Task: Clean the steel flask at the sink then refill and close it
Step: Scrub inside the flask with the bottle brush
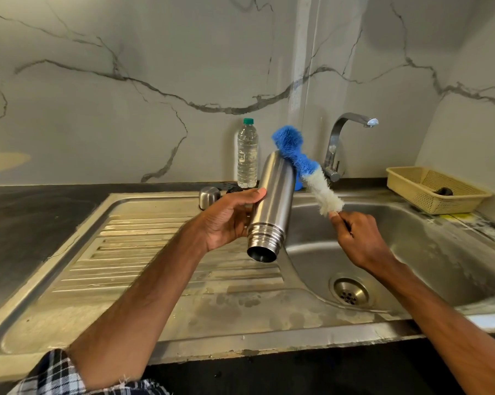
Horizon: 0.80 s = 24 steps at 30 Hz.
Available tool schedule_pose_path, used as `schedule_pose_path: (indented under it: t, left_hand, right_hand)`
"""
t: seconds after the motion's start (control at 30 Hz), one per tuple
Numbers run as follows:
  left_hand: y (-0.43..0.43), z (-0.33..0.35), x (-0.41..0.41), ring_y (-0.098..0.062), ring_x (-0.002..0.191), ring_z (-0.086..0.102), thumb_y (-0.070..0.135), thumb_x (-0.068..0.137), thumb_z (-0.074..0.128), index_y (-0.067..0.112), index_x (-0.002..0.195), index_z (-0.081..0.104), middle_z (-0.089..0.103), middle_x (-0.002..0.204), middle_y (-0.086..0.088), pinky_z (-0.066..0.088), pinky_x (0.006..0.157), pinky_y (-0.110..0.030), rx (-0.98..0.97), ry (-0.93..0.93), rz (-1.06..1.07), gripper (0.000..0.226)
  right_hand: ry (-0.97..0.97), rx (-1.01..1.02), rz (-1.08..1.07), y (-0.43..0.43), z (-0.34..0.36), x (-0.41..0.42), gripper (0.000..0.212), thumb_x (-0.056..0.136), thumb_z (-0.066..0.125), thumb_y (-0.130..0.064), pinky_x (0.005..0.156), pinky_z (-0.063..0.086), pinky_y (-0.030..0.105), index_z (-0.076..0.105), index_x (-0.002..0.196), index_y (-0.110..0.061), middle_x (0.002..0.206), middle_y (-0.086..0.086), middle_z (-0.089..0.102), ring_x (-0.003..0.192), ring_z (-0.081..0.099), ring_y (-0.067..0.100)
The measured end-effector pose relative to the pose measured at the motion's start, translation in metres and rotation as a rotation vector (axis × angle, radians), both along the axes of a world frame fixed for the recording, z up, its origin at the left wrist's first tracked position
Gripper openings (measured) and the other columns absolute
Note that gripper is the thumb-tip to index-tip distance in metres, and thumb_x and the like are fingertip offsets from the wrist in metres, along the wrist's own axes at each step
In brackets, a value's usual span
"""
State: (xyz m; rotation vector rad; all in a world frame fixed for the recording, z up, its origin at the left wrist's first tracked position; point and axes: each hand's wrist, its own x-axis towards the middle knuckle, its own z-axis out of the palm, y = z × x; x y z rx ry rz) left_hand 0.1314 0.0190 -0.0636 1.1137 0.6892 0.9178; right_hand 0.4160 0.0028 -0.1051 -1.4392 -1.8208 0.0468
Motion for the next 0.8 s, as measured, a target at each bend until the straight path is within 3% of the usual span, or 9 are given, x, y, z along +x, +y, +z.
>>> schedule_pose_path:
  t: [0.2,0.27,0.37,0.5,0.6,0.67,0.8]
  left_hand:
    - [-0.0018,-0.0001,0.0032,-0.049,0.133,0.050,0.024,0.088,0.073,-0.004,0.139,0.054,0.056,0.138,-0.028,0.036,0.117,-0.058,-0.052,-0.052,-0.018,0.061]
    - [-0.0036,-0.0009,0.0053,-0.051,0.133,0.051,0.028,0.092,0.072,-0.002,0.142,0.050,0.050,0.145,-0.031,0.041,0.113,-0.059,-0.065,-0.062,-0.056,0.063]
    - [-0.0067,-0.0005,0.0093,-0.046,0.127,0.057,0.035,0.095,0.068,0.000,0.146,0.045,0.054,0.142,-0.030,0.053,0.102,-0.051,-0.082,-0.065,-0.111,0.066]
    - [-0.0078,0.0007,0.0078,-0.038,0.131,0.057,0.034,0.090,0.072,0.002,0.142,0.050,0.061,0.137,-0.023,0.050,0.108,-0.046,-0.056,-0.015,-0.113,0.065]
    - [-0.0081,0.0013,0.0087,-0.028,0.112,0.066,0.035,0.074,0.087,0.003,0.128,0.064,0.068,0.121,-0.013,0.057,0.098,-0.038,-0.051,0.013,-0.072,0.066]
    - [-0.0083,0.0011,0.0087,-0.025,0.104,0.069,0.031,0.081,0.079,0.003,0.125,0.064,0.070,0.113,-0.012,0.059,0.095,-0.037,-0.052,-0.004,-0.045,0.055]
    - [-0.0044,0.0027,0.0027,-0.028,0.108,0.065,0.030,0.086,0.074,0.002,0.126,0.062,0.072,0.105,-0.009,0.050,0.106,-0.044,-0.037,-0.010,0.021,0.051]
  right_hand:
    - [-0.006,0.001,-0.011,-0.0010,0.0003,0.0002,0.049,0.105,0.047,-0.027,0.045,0.035,0.037,0.048,0.058,-0.013,0.049,0.002,0.047,0.042,0.041,0.017]
    - [-0.032,-0.005,0.010,-0.0009,-0.0008,-0.0010,0.048,0.104,0.047,-0.029,0.045,0.037,0.041,0.050,0.059,-0.012,0.050,0.005,0.049,0.042,0.043,0.020]
    - [-0.056,-0.007,0.036,-0.0028,-0.0006,-0.0012,0.044,0.104,0.048,-0.028,0.045,0.038,0.041,0.050,0.061,-0.018,0.049,0.003,0.049,0.041,0.045,0.019]
    - [-0.043,-0.003,-0.004,0.0004,0.0010,0.0028,0.043,0.104,0.048,-0.030,0.044,0.041,0.041,0.053,0.064,-0.016,0.051,0.004,0.052,0.043,0.049,0.021]
    - [-0.005,0.015,0.005,-0.0017,0.0001,0.0004,0.046,0.104,0.048,-0.027,0.042,0.033,0.030,0.049,0.059,-0.018,0.049,-0.001,0.046,0.040,0.041,0.013]
    - [-0.019,0.022,0.055,-0.0049,-0.0017,-0.0029,0.048,0.104,0.049,-0.027,0.043,0.028,0.024,0.046,0.056,-0.018,0.047,-0.003,0.042,0.039,0.036,0.010]
    - [-0.061,0.041,0.101,-0.0031,-0.0023,0.0020,0.047,0.103,0.051,-0.025,0.044,0.030,0.030,0.045,0.057,-0.019,0.047,-0.003,0.042,0.039,0.037,0.012]
